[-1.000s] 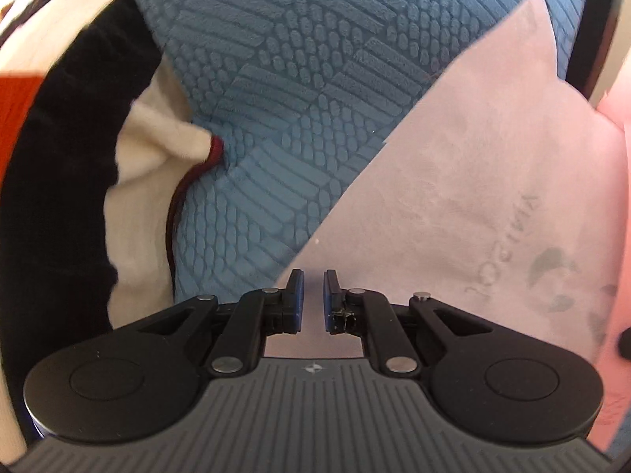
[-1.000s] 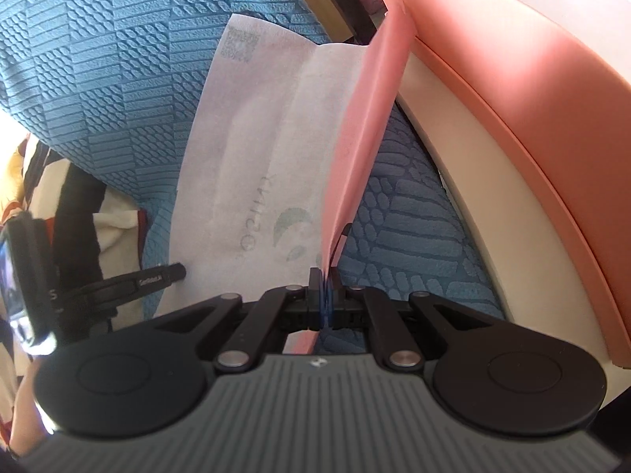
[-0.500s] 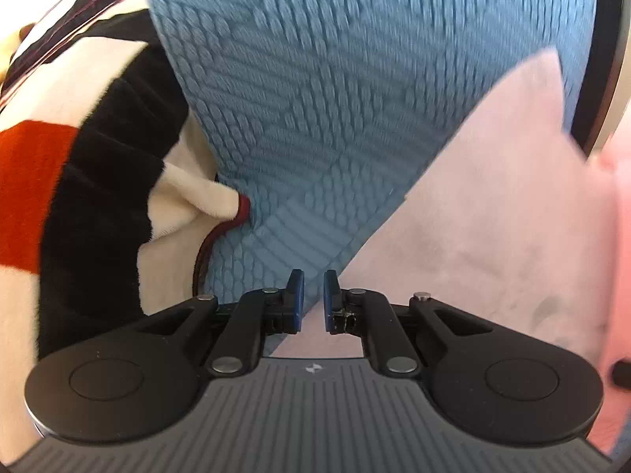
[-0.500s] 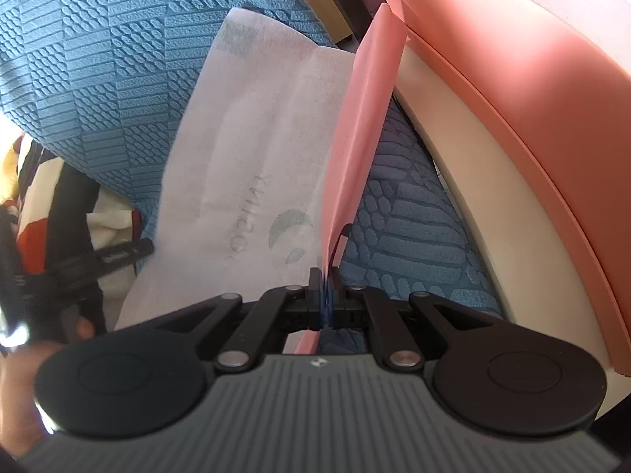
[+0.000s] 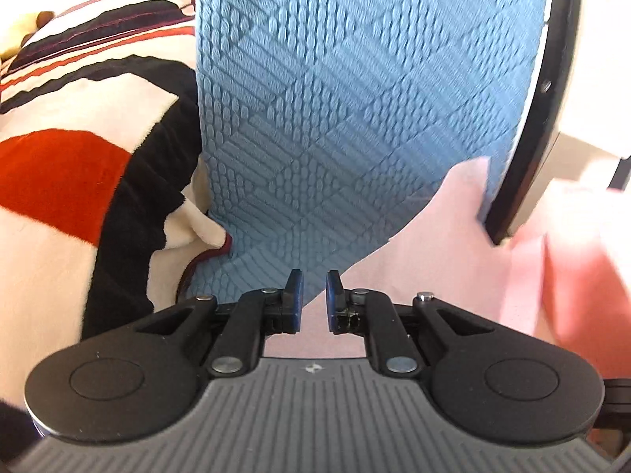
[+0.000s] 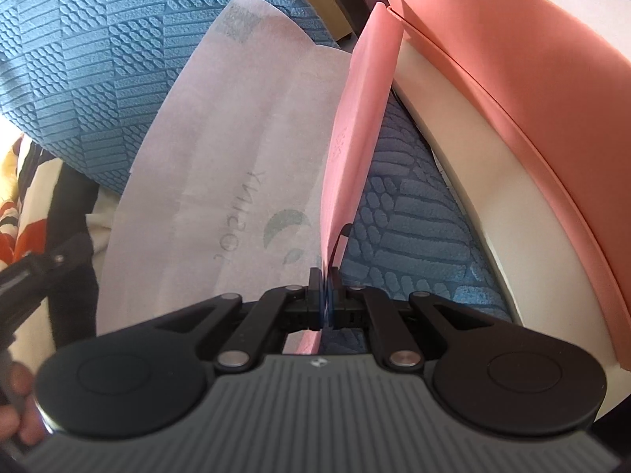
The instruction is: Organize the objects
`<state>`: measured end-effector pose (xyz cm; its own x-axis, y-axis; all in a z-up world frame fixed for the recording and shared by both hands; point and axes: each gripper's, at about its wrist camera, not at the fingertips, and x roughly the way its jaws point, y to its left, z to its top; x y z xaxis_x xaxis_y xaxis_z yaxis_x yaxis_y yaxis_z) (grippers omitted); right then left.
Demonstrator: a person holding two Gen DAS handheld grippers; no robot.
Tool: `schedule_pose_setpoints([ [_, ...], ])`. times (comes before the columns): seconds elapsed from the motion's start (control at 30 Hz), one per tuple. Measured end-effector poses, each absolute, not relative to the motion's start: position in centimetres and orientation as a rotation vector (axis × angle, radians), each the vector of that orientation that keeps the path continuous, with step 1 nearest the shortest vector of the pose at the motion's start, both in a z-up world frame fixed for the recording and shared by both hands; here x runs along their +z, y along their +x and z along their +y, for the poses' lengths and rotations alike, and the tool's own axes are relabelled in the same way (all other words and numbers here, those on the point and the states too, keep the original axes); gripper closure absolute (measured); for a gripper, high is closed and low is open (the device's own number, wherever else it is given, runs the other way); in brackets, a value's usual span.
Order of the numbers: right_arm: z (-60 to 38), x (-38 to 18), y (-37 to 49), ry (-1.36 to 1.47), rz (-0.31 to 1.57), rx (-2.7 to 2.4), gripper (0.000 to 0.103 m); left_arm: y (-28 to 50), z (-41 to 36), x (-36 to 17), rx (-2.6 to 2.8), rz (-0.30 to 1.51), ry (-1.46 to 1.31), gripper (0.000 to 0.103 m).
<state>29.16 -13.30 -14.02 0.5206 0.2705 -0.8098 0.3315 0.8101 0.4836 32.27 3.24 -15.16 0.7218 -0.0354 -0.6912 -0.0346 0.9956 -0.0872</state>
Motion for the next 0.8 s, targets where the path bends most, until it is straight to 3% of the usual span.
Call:
schedule_pose_setpoints([
  [0.33, -14.6, -14.6, 28.8, 0.719, 1.047, -0.016, 0.098, 25.9, 1.4, -12.7, -0.086, 0.707, -0.2, 0.089],
  [0.8, -16.9, -15.4, 28.4, 0.788, 1.067, 0.002, 0.098, 24.3, -5.7, -19.8, -0.394, 1.005, -0.039, 0.088],
])
